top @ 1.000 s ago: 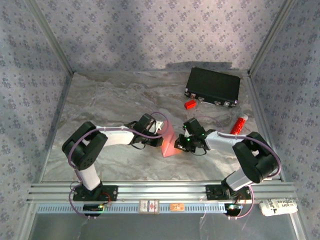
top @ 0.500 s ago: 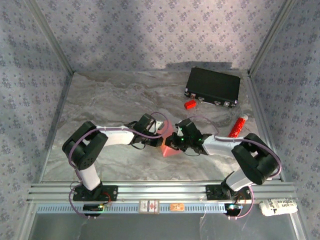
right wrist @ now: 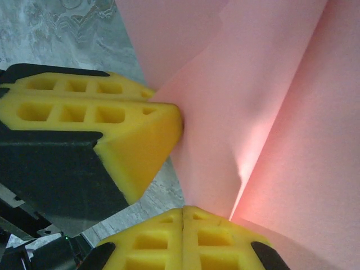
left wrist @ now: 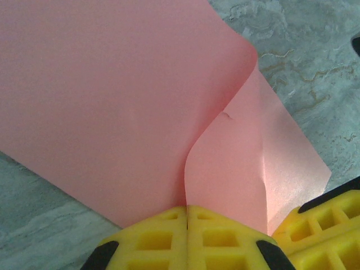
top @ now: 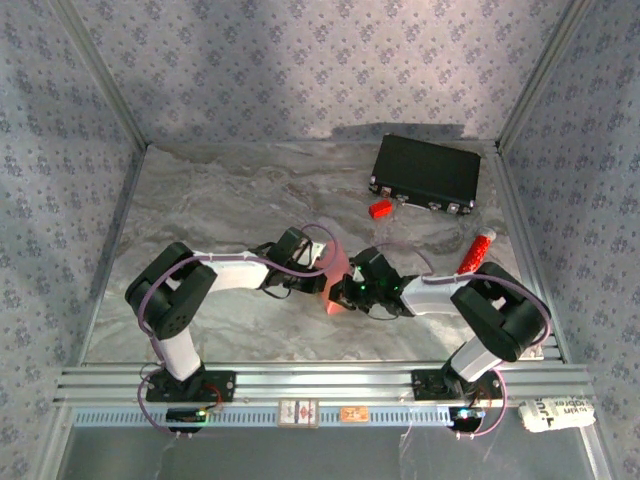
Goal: Fold a paper plane with a square sheet of paper (pick it up from the middle)
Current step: Fold the triangle a second time at the center of the table.
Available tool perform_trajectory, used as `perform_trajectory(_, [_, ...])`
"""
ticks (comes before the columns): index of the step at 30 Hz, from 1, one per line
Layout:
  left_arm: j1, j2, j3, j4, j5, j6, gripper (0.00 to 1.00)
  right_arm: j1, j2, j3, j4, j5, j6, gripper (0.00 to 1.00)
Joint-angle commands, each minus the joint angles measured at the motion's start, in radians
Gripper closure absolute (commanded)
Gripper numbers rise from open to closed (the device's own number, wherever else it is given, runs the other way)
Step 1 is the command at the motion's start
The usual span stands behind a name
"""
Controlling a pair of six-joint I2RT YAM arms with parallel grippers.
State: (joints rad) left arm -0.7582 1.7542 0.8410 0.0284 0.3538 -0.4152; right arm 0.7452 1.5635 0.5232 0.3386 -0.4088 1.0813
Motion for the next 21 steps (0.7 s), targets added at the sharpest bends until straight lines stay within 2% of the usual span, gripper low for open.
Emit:
perform_trajectory(1, [0.007, 0.023, 0.008, -0.012, 0.010, 0.015, 1.00, 0.009, 0.010, -0.008, 0.019, -0.007, 0.012, 0.94])
perform_trajectory(13, [0.008, 0.025, 0.015, -0.021, 0.013, 0.021, 1.00, 0.007, -0.006, -0.019, 0.019, -0.007, 0.017, 0.94])
perform_trajectory(21, [0.008, 0.022, 0.019, -0.025, 0.014, 0.022, 1.00, -0.053, -0.136, -0.041, -0.149, 0.073, -0.038, 0.93])
